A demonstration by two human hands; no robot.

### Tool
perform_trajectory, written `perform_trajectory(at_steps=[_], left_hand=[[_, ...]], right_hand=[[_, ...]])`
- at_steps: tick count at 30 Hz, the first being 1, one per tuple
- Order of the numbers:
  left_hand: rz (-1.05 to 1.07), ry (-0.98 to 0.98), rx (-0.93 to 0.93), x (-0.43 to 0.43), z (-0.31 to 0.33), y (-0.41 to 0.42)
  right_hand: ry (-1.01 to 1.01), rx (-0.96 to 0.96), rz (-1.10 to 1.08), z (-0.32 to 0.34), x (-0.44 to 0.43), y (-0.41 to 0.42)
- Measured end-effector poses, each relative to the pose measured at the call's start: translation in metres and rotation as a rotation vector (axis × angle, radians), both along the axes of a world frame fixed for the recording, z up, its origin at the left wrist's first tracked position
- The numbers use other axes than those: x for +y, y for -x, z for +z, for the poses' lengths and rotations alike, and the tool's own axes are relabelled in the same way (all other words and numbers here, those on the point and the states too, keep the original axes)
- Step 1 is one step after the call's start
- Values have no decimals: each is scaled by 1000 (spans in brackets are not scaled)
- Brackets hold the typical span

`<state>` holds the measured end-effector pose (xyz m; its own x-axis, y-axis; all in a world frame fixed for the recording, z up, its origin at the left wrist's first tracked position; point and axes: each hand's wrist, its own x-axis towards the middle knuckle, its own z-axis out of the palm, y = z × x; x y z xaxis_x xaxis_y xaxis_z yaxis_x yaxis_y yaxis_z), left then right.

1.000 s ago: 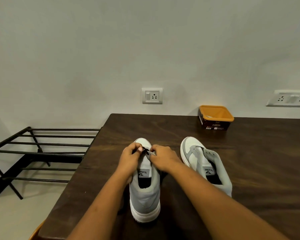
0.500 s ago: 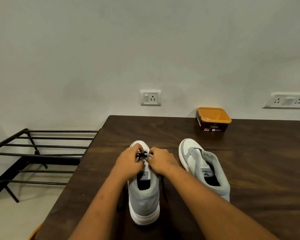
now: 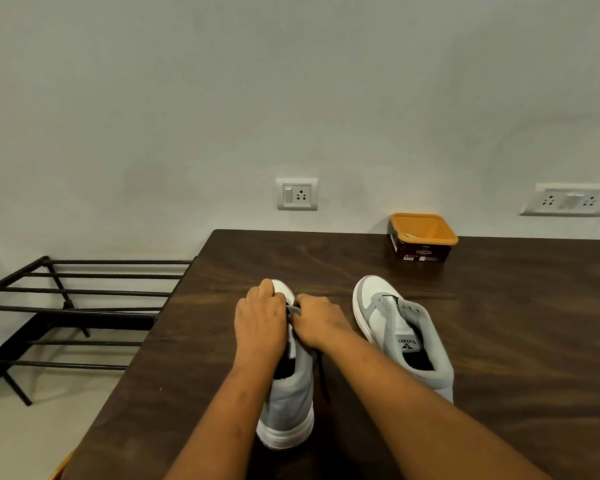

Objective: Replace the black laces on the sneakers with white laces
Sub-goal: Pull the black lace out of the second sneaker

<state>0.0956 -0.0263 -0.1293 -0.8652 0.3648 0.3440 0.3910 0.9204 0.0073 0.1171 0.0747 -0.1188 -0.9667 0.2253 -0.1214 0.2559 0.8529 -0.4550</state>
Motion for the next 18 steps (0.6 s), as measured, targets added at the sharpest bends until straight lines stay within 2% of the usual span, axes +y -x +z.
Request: perform_trajectory(at_steps=[3, 5, 7, 9, 11, 13, 14, 15, 16, 18], left_hand=[[15, -128, -76, -4, -8, 6], [12, -381, -171, -13, -13, 17], [10, -832, -306, -23, -11, 24], [43, -1434, -432, -33, 2, 24], [32, -1947, -494, -44, 19, 23], [39, -2288, -461, -58, 28, 24], [63, -2347, -432, -64, 30, 24], [97, -2299, -396, -68, 27, 25], [121, -2148, -366, -70, 26, 24], [98, -1663, -339, -67, 16, 23]], right_hand=[[-3, 0, -12, -1, -1, 1], [-6, -2, -15, -2, -1, 2], [-6, -2, -19, -3, -1, 4], [-6, -4, -22, -5, -1, 5], [-8, -8, -26, -6, -1, 5], [-11, -11, -34, -6, -1, 5], [-12, -11, -35, -5, -2, 4], [-13, -13, -34, -5, -2, 4], [-15, -15, -32, -5, -2, 4], [-16, -19, -31, -4, -3, 4]])
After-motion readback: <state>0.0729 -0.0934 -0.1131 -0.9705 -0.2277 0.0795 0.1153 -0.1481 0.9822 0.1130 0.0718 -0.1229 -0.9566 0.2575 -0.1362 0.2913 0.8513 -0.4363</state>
